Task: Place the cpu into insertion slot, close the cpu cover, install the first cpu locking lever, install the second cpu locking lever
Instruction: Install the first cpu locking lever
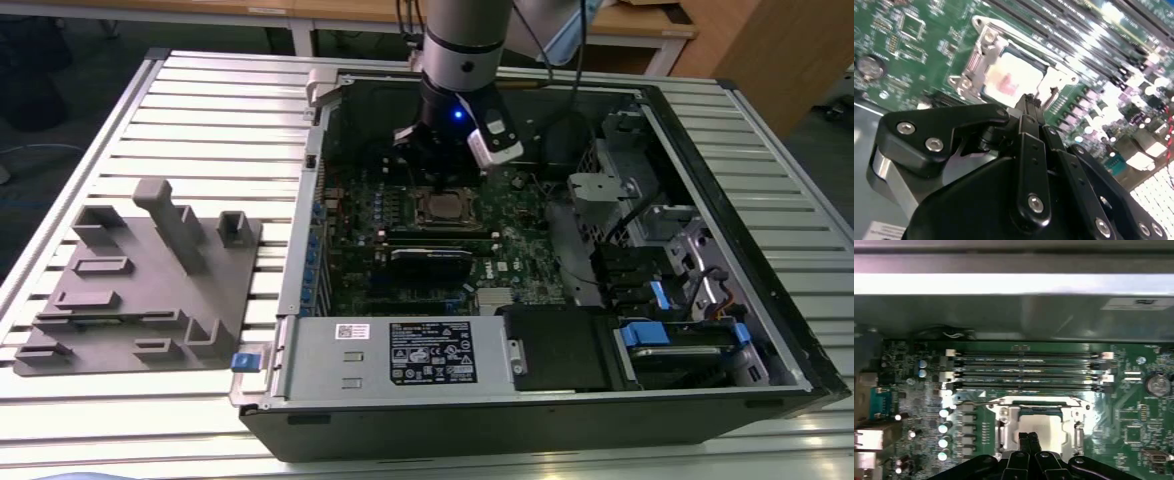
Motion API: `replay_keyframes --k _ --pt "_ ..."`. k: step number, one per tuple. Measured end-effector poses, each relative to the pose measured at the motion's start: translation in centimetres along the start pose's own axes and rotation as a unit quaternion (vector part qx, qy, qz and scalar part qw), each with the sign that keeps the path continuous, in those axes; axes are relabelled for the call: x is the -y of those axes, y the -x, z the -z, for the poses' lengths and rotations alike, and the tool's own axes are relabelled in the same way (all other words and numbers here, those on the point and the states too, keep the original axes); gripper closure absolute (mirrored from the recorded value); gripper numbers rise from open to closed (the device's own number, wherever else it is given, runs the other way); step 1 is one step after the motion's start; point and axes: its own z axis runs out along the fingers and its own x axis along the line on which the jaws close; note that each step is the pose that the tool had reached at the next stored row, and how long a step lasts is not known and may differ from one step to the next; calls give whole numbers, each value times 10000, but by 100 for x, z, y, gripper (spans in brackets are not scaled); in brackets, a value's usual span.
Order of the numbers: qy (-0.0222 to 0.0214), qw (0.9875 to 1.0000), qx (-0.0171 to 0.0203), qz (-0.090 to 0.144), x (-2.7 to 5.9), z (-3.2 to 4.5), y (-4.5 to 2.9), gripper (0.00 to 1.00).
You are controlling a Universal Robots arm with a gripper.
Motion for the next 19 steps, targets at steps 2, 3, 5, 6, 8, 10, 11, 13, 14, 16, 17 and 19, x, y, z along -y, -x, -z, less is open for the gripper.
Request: replay_keyframes --k 2,3,5,6,8,10,11,13,14,16,17,19 --pt "0 10000 2 0 0 -1 -51 90" --pt "0 10000 4 0 1 -2 -74 90" --pt "0 10000 4 0 1 -2 -115 90" --pt "-1 10000 5 0 0 -3 -127 90" --pt "10 10000 4 1 2 -2 -137 90" --pt "178 9998 5 2 5 -2 -137 90" --pt "274 9996 4 2 8 -2 -137 90" --pt "335 9994 4 2 12 -2 -138 90" --pt "345 9994 9 1 14 -2 -145 90" --pt "351 9994 29 4 21 -2 -182 90" --pt "351 9994 42 5 24 -2 -208 90" --pt "352 9994 68 8 29 -2 -266 90"
